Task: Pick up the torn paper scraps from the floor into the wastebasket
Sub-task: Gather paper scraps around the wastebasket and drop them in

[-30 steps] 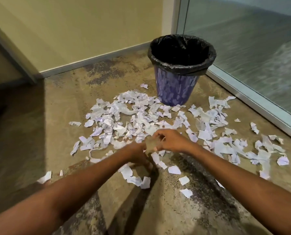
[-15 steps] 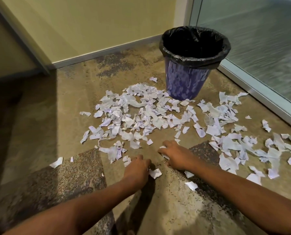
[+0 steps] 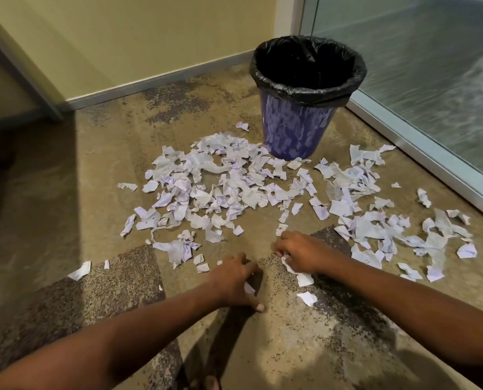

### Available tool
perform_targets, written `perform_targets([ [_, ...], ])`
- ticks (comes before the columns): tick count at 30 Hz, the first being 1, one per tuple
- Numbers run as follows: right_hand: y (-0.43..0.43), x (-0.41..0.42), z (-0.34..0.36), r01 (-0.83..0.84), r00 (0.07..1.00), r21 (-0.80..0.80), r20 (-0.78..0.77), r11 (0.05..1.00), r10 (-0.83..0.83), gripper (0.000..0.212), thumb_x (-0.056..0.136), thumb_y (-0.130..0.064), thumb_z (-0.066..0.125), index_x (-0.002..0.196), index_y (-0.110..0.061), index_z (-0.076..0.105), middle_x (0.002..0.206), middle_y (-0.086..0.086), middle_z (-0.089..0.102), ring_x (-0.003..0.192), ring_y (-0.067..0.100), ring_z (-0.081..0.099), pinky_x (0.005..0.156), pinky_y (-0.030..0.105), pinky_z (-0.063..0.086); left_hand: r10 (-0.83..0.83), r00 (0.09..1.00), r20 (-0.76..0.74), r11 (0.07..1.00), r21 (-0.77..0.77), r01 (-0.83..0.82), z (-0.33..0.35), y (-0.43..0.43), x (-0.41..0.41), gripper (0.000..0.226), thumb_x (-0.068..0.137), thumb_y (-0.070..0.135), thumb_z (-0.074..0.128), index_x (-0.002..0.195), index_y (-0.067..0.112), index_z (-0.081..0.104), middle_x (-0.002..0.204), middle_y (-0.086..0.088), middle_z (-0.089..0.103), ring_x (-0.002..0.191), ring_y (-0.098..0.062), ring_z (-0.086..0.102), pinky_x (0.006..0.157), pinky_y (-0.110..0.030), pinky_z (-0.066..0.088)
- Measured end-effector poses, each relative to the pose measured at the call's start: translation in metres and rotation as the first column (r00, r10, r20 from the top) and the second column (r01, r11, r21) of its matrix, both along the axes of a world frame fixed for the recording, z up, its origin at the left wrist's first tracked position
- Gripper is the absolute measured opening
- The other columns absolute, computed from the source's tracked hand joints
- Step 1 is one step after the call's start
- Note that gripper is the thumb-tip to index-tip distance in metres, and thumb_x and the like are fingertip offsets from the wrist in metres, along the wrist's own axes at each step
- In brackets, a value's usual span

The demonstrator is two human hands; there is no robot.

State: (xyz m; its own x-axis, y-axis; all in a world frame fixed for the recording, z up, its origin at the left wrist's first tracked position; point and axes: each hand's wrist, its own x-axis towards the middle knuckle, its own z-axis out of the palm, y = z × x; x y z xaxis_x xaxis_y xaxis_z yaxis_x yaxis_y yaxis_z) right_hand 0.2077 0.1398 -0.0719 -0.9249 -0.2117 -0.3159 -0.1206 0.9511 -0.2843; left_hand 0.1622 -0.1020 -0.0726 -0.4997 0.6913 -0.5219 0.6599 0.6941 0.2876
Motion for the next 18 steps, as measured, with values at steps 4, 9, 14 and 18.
perform_targets([
  [4, 0.014, 0.012, 0.010, -0.020, 0.988, 0.002, 0.150, 1.000, 0.019, 0.033, 0.091, -0.046, 0.076, 0.115, -0.027, 0.063, 0.116, -0.003, 0.053, 0.105, 0.016, 0.053, 0.084, 0.035, 0.050, -0.124, 0.982, -0.145, 0.992, -0.032, 0.120, -0.005, 0.001, 0.008, 0.080, 0.088, 0.046, 0.078, 0.153, 0.026, 0.037, 0.147, -0.011, 0.041, 0.131, -0.033, 0.048, 0.096, -0.046, 0.056],
  [9, 0.024, 0.033, 0.021, -0.075, 0.960, 0.086, 0.277, 0.993, 0.048, 0.103, 0.070, -0.070, 0.085, 0.151, -0.024, 0.041, 0.149, 0.004, 0.038, 0.136, 0.025, 0.043, 0.105, 0.045, 0.049, -0.087, 0.988, -0.130, 0.993, 0.072, 0.097, -0.010, 0.001, 0.000, 0.048, 0.099, 0.026, 0.065, 0.145, 0.024, 0.052, 0.132, -0.009, 0.054, 0.119, -0.027, 0.055, 0.091, -0.044, 0.058],
  [14, 0.018, 0.065, 0.010, -0.044, 0.969, 0.091, 0.245, 0.995, 0.020, 0.107, 0.072, -0.045, 0.093, 0.157, -0.028, 0.029, 0.164, 0.010, 0.020, 0.146, 0.033, 0.040, 0.113, 0.050, 0.048, -0.048, 0.997, -0.064, 0.989, 0.136, 0.056, -0.009, 0.009, -0.008, 0.027, 0.096, 0.026, 0.065, 0.120, 0.015, 0.065, 0.114, -0.005, 0.057, 0.099, -0.021, 0.056, 0.077, -0.035, 0.051],
  [18, 0.014, 0.078, -0.001, -0.021, 0.992, -0.035, 0.122, 0.999, 0.025, 0.062, 0.089, -0.028, 0.082, 0.139, -0.028, 0.047, 0.157, 0.003, 0.030, 0.134, 0.028, 0.053, 0.101, 0.040, 0.056, 0.010, 1.000, 0.007, 0.982, 0.189, -0.011, -0.006, 0.017, -0.015, 0.015, 0.092, 0.025, 0.069, 0.102, 0.015, 0.066, 0.105, -0.003, 0.057, 0.093, -0.021, 0.058, 0.079, -0.038, 0.056],
])
